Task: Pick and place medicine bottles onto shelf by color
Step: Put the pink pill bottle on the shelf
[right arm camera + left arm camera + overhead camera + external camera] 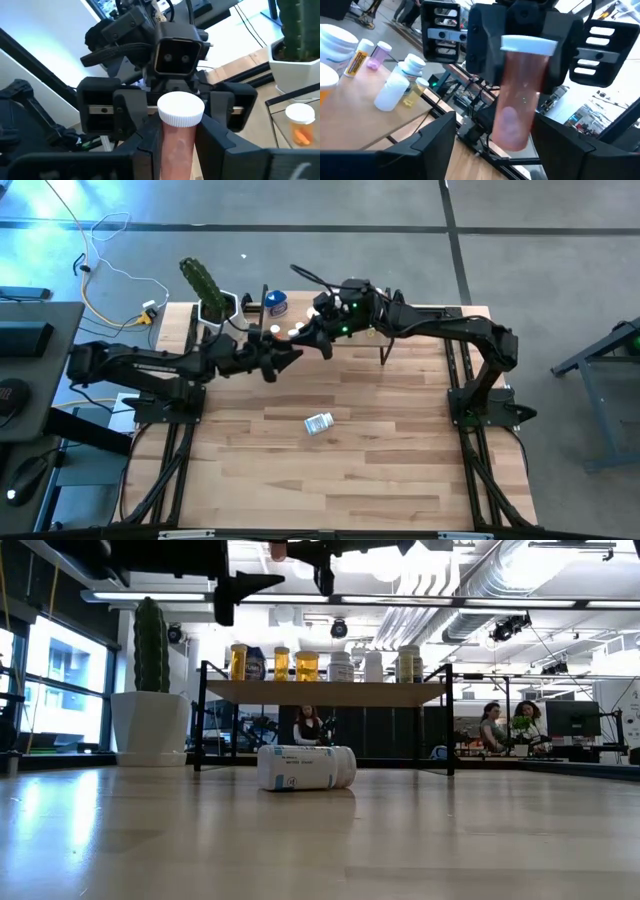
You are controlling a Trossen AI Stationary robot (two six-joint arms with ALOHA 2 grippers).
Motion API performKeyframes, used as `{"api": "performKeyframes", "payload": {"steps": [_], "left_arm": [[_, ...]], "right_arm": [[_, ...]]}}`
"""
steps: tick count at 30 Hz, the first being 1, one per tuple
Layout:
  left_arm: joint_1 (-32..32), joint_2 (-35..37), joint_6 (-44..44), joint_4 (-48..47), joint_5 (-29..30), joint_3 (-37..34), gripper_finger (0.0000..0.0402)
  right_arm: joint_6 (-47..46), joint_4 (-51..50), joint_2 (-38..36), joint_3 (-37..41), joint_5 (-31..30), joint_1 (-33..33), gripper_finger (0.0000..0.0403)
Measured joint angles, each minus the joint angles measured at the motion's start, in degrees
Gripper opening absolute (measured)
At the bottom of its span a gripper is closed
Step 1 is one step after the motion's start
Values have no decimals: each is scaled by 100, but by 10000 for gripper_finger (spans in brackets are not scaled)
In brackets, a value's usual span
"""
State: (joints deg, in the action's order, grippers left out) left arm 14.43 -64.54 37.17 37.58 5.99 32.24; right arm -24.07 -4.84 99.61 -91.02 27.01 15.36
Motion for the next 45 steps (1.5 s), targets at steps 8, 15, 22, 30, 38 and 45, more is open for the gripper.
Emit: {"api": "performKeyframes", "payload": {"steps": [8, 15, 22, 30, 38, 45], "left_arm": [[14, -76, -103, 41, 8, 1, 182], [14, -76, -227, 192, 17, 1, 138], [12, -78, -499, 205, 10, 1, 100], [14, -78, -696, 140, 13, 1, 91], [20, -76, -1160, 30, -36, 1, 91], [23, -76, -1800, -229, -34, 1, 91]], "right_arm": [[169, -49, 7, 0, 69, 8, 78], [229, -69, 7, -2, 96, 10, 78], [342, -138, 7, -2, 96, 10, 85], [372, -185, 7, -2, 84, 8, 109], [444, -306, 7, -2, 50, 0, 139], [238, -348, 7, -2, 52, 198, 192]]}}
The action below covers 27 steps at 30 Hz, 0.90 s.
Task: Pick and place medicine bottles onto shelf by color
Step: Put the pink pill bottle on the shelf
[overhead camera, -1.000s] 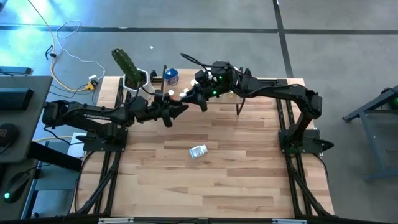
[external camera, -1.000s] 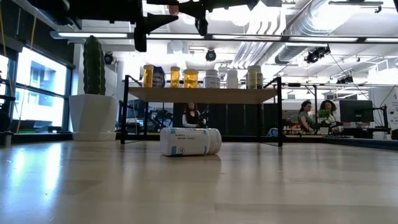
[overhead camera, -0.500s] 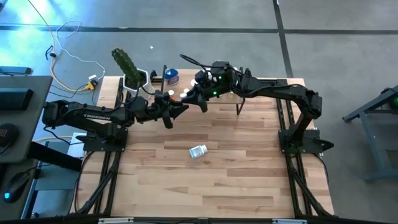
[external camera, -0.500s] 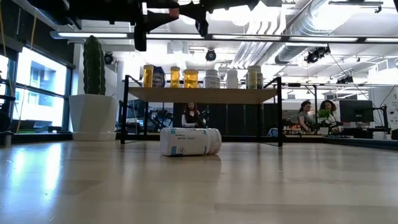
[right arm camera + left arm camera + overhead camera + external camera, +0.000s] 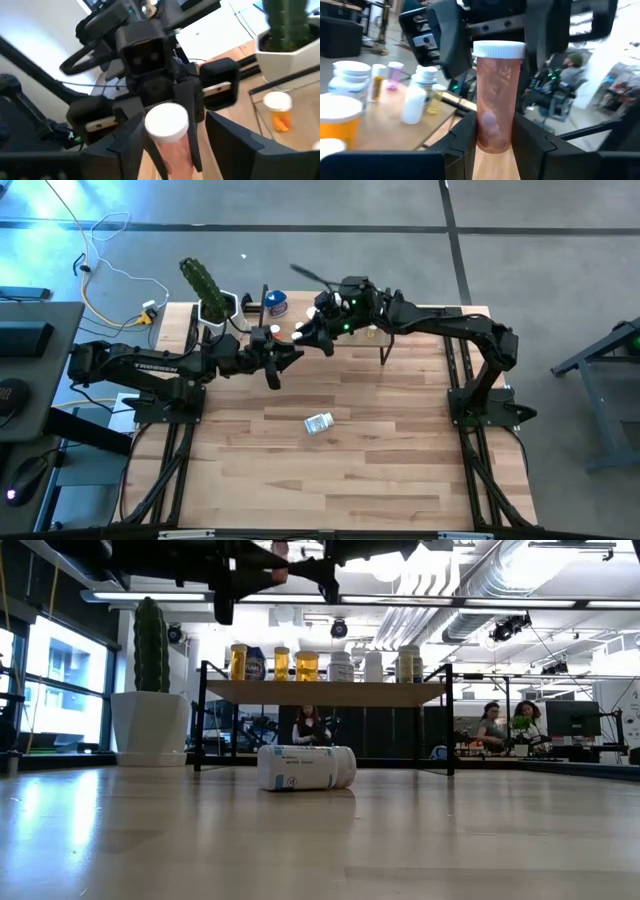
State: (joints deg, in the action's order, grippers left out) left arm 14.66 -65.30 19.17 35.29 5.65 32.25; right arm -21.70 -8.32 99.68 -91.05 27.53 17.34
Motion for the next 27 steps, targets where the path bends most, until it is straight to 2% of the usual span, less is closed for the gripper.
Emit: {"api": "performKeyframes", "payload": {"steps": [5, 11, 15, 22, 27], "left_arm": [[14, 0, -340, -276, 10, 0, 91], [46, 0, -679, -612, 12, 0, 91], [33, 0, -718, -774, -27, -2, 91], [33, 0, -891, -1185, -36, -2, 91], [36, 0, -894, -1272, -100, -2, 91]], "right_arm": [[-316, 68, 0, 0, 37, 310, 219], [-288, 410, 0, 0, 169, 479, 224], [352, 412, 0, 0, 216, 430, 225], [1920, -683, 0, 0, 247, 71, 225], [2470, -1088, -2, 0, -655, -169, 225]]}}
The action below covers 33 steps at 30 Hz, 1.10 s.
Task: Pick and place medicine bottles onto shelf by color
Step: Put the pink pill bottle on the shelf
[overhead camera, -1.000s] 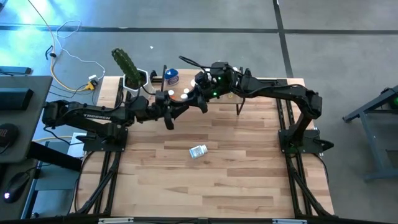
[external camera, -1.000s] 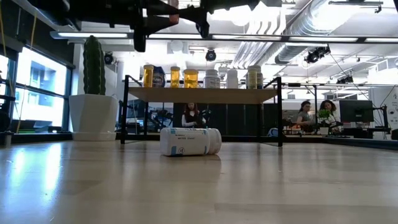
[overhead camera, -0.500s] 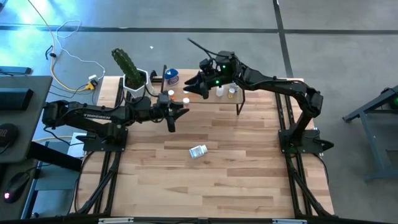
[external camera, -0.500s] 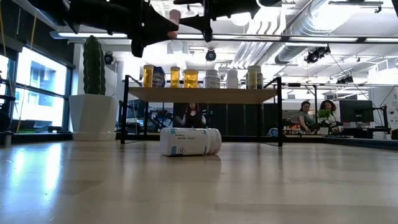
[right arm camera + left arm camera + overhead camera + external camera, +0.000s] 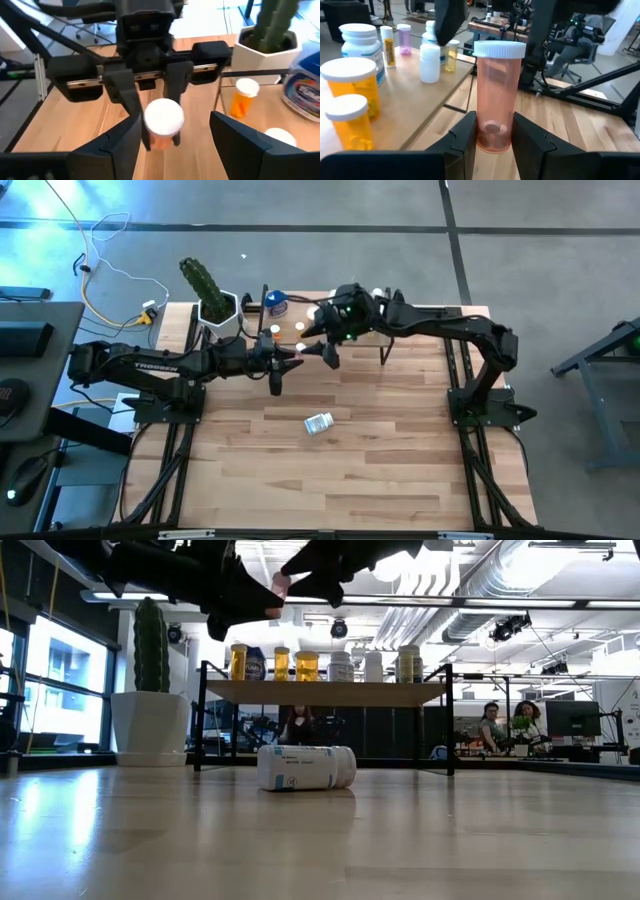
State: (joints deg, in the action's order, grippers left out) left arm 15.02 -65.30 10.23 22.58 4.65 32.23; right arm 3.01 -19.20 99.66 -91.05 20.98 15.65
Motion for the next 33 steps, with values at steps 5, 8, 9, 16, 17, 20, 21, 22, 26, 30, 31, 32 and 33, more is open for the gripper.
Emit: {"api": "performKeyframes", "payload": {"steps": [5, 8, 9, 16, 17, 20, 21, 22, 26, 30, 31, 32, 33], "left_arm": [[-8, 2, -1, -104, -35, 0, 91], [-2, 2, -1, -96, -32, 0, 91], [-1, 2, 0, -94, -30, 0, 91], [-3, 2, 1, 125, -220, 0, 91], [-3, 2, 1, 153, -228, 0, 91], [-6, 2, 1, 165, -234, 0, 91], [-8, 2, 1, 199, -252, 0, 91], [-8, 2, -3, 246, -258, 0, 91], [-6, 2, -102, 398, -258, 0, 91], [-3, 2, -148, 421, -256, 0, 91], [-1, 2, -187, 421, -254, 0, 91], [-1, 2, -207, 423, -250, 0, 91], [-1, 2, -231, 425, -250, 0, 91]], "right_arm": [[105, -11, 0, 0, -95, -146, 225], [16, -37, 0, 0, -108, -163, 225], [-62, -31, 0, 0, -110, -158, 225], [-315, -28, 0, 0, -303, -178, 225], [-314, -31, 0, 0, -303, -189, 225], [-317, -24, 0, 0, -304, -232, 225], [-323, -20, 0, 0, -304, -233, 225], [-382, 7, 0, 0, -304, -239, 225], [-556, 62, 0, 0, -342, -257, 221], [-641, 63, 0, 0, -359, -258, 200], [-696, 61, 0, 0, -353, -259, 193], [-715, 61, 0, 0, -347, -259, 186], [-729, 61, 0, 0, -341, -259, 179]]}}
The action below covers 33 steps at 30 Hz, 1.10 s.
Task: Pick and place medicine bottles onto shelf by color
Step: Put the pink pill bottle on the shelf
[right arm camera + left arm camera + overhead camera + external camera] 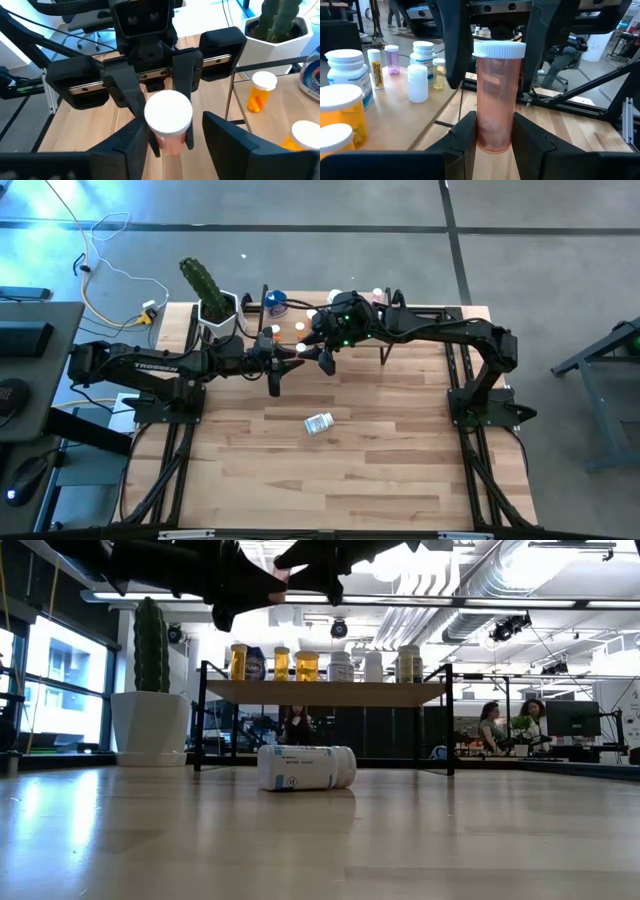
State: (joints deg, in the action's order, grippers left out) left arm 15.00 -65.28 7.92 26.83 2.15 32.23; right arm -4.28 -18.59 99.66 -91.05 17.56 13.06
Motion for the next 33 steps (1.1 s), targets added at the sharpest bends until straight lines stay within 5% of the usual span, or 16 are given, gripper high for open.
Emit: {"api": "performKeyframes", "payload": {"steps": [14, 33], "left_arm": [[-2, 0, -89, 0, 2, 0, 91], [-6, 44, -323, -39, 64, 0, 157]], "right_arm": [[-65, -2, 0, 0, 216, 0, 88], [-196, -36, 1, 0, 229, 46, 81]]}}
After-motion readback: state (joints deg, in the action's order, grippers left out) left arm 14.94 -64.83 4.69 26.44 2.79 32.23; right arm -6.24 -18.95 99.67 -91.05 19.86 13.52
